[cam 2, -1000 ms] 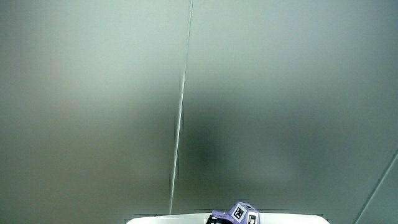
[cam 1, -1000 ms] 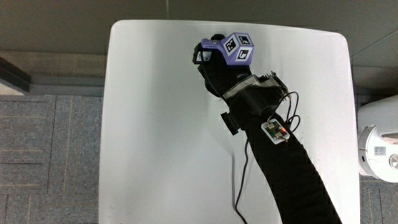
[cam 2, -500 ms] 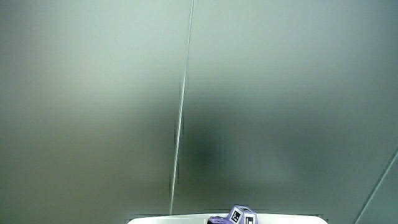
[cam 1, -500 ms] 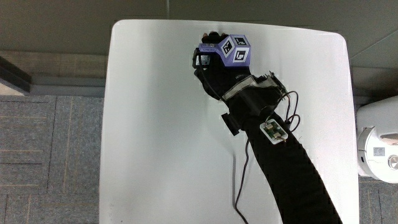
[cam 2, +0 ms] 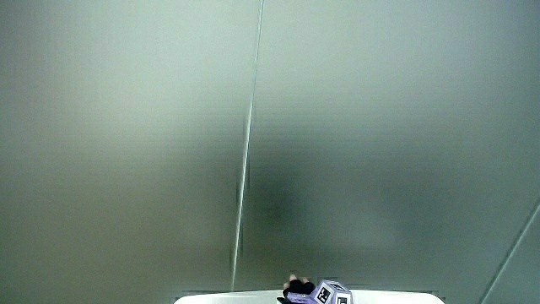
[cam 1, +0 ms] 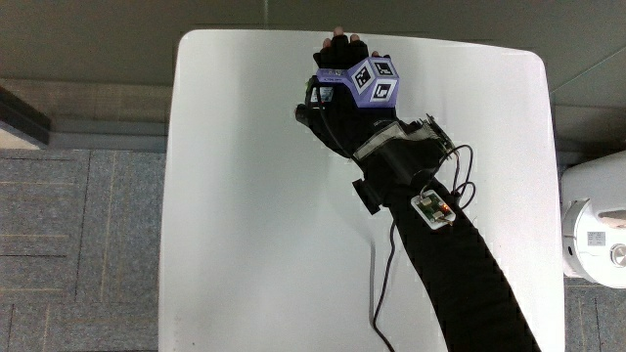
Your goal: Place green brick
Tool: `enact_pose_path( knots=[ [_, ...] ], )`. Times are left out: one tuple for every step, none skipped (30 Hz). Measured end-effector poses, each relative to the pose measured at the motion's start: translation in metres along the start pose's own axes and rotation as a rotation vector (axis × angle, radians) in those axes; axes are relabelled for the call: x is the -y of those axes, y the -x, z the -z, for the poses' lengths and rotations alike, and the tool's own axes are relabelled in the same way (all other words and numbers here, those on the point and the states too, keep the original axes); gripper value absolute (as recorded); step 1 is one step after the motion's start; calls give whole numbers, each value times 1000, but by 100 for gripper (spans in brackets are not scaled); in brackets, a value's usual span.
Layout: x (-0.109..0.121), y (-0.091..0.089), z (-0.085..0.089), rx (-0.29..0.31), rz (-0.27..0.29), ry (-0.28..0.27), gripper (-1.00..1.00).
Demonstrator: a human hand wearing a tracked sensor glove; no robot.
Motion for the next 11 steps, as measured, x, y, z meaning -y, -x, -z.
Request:
enact_pose_path(
  knots=[
    [0,-2,0,10,-3,-13,-100],
    [3,0,-4,1,-14,-20,-100],
    [3,-3,-4,-4,-18,-17,-100],
    [3,-5,-4,-15,-30,-16,-100],
    [8,-3,-9,-3,-27,-38,-100],
    [11,-1,-13,6,-40,-59,-100],
    [10,-5,-12,-4,-53,-46,-100],
    [9,-7,-14,-29,-61,-29,-100],
    [10,-11,-13,-73,-60,-14,-100],
    [14,-10,-17,-47,-74,-28,-100],
    [19,-11,-20,-39,-86,-48,-100]
  ],
)
